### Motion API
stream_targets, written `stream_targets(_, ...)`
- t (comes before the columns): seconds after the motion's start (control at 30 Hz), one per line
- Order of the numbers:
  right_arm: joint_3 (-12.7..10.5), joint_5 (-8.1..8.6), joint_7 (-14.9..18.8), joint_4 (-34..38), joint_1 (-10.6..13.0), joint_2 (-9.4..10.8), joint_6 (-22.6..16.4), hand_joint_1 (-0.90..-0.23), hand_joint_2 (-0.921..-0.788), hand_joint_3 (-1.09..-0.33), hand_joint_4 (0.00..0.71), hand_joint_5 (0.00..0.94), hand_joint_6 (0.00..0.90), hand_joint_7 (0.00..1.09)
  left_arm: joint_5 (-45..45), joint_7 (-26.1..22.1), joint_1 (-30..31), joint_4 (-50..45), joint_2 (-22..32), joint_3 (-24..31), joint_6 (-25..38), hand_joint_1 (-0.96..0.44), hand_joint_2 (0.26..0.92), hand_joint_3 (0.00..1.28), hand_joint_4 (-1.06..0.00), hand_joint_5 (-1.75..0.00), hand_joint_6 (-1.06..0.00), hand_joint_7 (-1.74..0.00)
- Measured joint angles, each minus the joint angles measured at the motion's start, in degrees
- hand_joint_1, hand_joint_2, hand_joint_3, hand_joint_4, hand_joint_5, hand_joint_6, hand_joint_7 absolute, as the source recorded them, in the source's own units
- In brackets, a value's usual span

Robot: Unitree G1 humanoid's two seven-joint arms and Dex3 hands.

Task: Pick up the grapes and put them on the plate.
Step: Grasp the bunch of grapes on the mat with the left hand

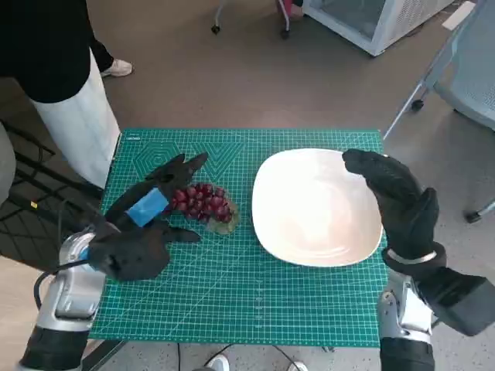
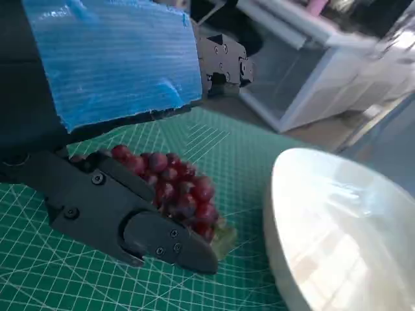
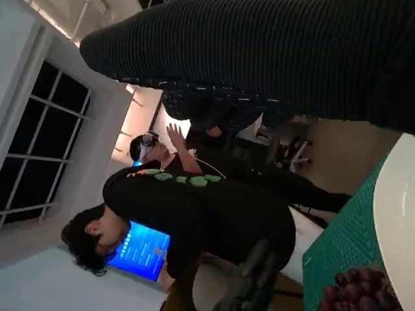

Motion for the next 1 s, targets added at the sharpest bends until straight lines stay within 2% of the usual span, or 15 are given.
stream_targets(0.5,-0.01,0.01,0.02,1.32,-0.52,0.0,-0.02,-0.525,-0.921,-0.62,0.175,0.0,-0.001,0.37,3.82,0.48,-8.33,11.59,-0.82,-7.35,4.73,-0.37,0.703,0.0,0.0,0.0,-0.16,-0.01)
stream_targets(1.0,0.02,0.05,0.09,1.44,-1.09,0.02,-0.02,-0.519,-0.921,-0.623,0.175,0.0,-0.001,0.37,10.06,3.37,-22.27,34.15,-6.07,-16.1,9.5,-0.32,0.704,0.0,0.0,0.0,-0.16,-0.01)
